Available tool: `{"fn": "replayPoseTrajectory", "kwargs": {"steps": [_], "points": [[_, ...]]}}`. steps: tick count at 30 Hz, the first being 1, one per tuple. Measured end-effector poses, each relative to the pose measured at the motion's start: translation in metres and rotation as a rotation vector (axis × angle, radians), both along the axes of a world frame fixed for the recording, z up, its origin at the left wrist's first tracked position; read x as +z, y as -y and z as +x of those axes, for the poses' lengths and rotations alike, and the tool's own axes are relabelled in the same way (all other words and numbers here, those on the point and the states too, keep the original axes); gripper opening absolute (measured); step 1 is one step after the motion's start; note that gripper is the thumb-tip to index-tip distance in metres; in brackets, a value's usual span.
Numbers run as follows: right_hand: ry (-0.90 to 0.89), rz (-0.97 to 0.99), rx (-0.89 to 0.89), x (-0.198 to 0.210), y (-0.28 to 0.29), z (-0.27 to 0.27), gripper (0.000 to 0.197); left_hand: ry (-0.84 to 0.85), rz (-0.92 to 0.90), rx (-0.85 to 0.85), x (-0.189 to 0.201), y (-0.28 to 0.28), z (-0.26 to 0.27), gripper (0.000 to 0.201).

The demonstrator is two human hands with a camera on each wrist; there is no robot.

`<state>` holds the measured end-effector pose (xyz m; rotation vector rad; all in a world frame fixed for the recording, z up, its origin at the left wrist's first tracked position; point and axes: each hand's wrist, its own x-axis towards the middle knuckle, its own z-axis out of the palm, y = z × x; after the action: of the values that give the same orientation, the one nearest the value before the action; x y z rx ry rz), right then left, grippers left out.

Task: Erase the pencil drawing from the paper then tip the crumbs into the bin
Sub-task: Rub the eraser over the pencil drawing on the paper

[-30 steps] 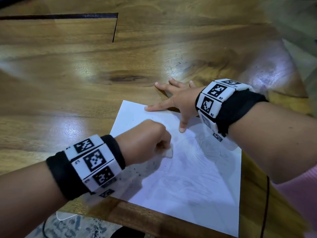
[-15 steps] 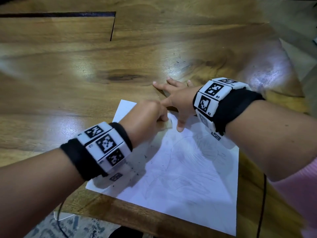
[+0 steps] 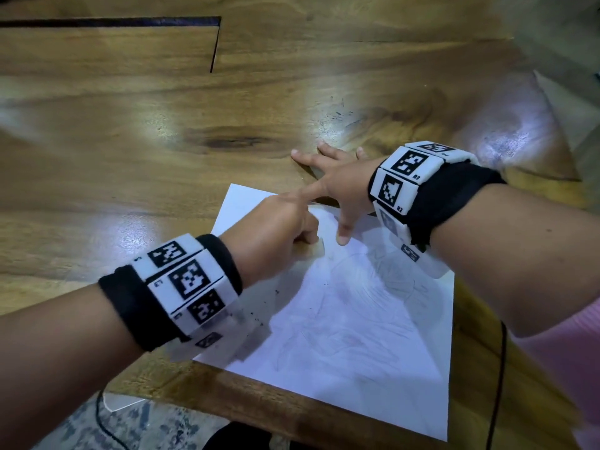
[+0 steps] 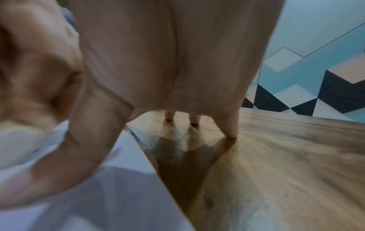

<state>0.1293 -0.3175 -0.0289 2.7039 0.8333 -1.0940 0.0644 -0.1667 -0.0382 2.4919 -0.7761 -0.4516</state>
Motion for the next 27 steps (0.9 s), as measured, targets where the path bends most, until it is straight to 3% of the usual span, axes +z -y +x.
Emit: {"fn": "replayPoseTrajectory", "kwargs": {"steps": [4,10,15,22,27], "points": [[0.006,-0.039,-0.001,-0.001,-0.002,0.000,0.111,-0.180,0.084,-0.185,0.005,-0.015,-0.022,0.006],[0.007,-0.032,-0.017,0.001,-0.003,-0.001,0.103,-0.005,0.015,0.037,0.005,0.002,0.009,0.005],[0.004,-0.056,-0.006,0.004,-0.003,-0.002,0.109,-0.099,0.063,-0.172,0.005,-0.012,-0.022,0.004],[-0.006,-0.046,-0.028,0.004,-0.003,-0.003,0.106,-0.022,0.021,-0.002,0.004,0.007,0.001,0.009],[-0.002,-0.071,-0.010,0.004,-0.004,-0.003,0.111,-0.110,0.094,-0.202,0.005,-0.010,-0.021,0.011]]}}
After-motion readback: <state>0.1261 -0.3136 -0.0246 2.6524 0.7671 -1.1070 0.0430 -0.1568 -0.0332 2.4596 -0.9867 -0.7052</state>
